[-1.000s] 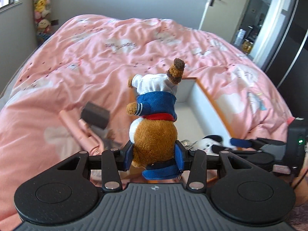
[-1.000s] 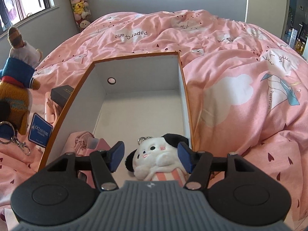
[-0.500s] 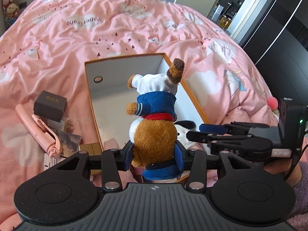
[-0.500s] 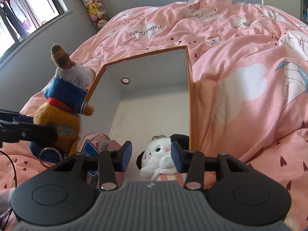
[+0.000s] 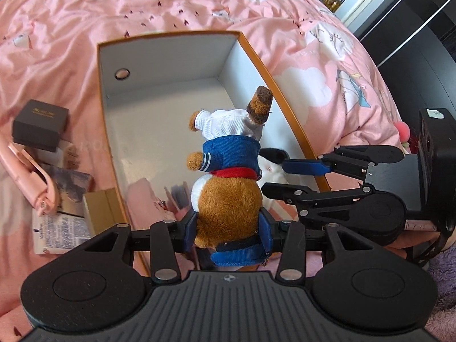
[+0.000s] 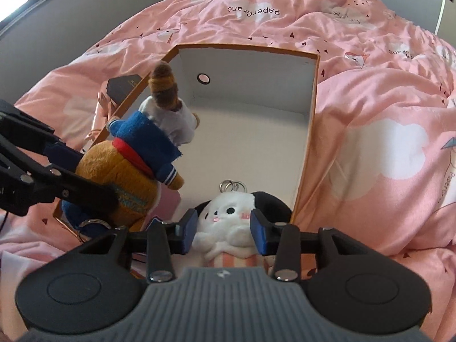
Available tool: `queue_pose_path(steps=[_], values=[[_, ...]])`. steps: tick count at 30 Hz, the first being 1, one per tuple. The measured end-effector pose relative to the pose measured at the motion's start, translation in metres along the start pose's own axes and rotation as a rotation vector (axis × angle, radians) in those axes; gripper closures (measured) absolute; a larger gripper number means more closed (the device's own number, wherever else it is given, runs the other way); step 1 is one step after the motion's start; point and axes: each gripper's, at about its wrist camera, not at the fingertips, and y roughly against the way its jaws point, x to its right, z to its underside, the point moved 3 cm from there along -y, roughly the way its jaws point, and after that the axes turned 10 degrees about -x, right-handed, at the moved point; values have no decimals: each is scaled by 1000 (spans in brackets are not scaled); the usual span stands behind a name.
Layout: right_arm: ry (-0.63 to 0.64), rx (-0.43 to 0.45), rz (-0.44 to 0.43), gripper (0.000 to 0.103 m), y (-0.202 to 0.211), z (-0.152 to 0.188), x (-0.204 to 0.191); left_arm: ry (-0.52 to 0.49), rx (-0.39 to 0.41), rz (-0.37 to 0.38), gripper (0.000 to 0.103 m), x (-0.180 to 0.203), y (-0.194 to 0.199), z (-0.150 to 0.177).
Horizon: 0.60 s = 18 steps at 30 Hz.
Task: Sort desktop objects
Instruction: 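Lower the white plush into the box with the right gripper while the left lifts the teddy bear over it, then lower the brown teddy bear into the box beside the plush and open the left gripper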
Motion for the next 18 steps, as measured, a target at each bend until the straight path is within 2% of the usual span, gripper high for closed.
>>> queue_pose_path(steps=[2,4,13,18], values=[[26,1,14,62,0,3,-3,-5,-30,4,53,2,-8,-1],[20,2,20,68,-2,7,-4,0,-60,5,53,2,-16,-3],[-196,146,102,69,6,25,-12,58,-164,-12,52,-5,-45,-11],[-184,158,139,77,0,28,-15,57,-189,-34,51,-2,-51,-14]])
